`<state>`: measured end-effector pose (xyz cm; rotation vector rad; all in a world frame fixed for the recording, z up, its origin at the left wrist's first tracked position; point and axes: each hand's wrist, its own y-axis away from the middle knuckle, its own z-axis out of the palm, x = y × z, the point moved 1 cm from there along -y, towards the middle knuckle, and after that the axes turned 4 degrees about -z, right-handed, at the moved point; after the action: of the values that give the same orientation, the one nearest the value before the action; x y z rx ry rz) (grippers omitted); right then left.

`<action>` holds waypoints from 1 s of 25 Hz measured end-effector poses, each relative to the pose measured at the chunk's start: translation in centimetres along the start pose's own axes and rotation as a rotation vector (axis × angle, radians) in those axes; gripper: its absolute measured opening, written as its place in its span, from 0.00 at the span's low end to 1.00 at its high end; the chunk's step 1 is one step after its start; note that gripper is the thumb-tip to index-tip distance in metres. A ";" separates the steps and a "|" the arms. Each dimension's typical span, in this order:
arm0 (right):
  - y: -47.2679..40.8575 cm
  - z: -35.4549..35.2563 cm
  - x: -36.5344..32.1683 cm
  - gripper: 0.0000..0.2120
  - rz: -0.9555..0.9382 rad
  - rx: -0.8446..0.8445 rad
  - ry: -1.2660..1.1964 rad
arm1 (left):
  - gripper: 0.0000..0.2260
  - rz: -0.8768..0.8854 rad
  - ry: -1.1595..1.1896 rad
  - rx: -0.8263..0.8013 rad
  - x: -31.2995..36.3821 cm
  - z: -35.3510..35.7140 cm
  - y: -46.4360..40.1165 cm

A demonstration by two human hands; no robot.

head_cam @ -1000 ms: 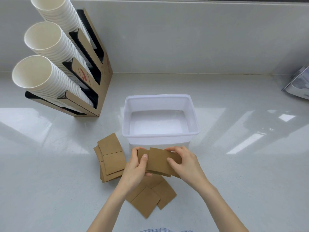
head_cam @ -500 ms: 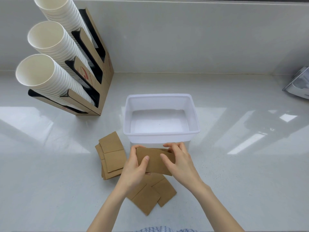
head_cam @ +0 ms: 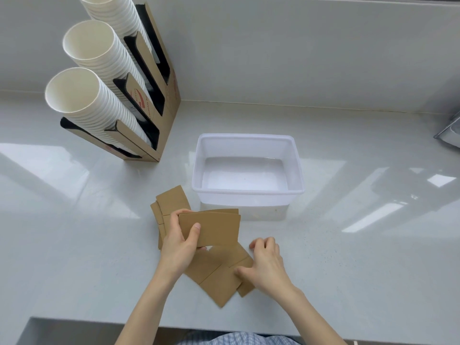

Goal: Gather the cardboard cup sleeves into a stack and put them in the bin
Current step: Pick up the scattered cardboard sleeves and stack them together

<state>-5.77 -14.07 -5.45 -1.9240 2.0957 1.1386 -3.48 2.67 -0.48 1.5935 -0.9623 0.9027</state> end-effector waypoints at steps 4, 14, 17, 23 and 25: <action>0.0 0.5 -0.6 0.23 0.010 0.034 0.080 | 0.10 -0.006 0.026 0.000 -0.8 -0.3 0.1; 0.1 0.0 0.1 0.10 0.019 0.083 -0.208 | 0.10 0.037 0.056 -0.014 -1.1 -1.0 1.0; 0.1 -0.8 0.6 0.11 0.051 0.119 -0.399 | 0.10 0.049 0.048 -0.007 -1.2 -1.2 1.1; 1.4 -4.6 1.2 0.11 -0.001 0.328 -0.594 | 0.10 0.059 0.022 0.005 -1.2 -1.2 1.3; 2.0 -6.1 1.0 0.10 -0.042 0.369 -0.653 | 0.10 0.058 0.021 0.005 -1.3 -1.2 1.5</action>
<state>-5.18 -18.45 -0.67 -1.2091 1.7343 1.0790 -5.42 3.84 -0.82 1.5648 -0.9966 0.9605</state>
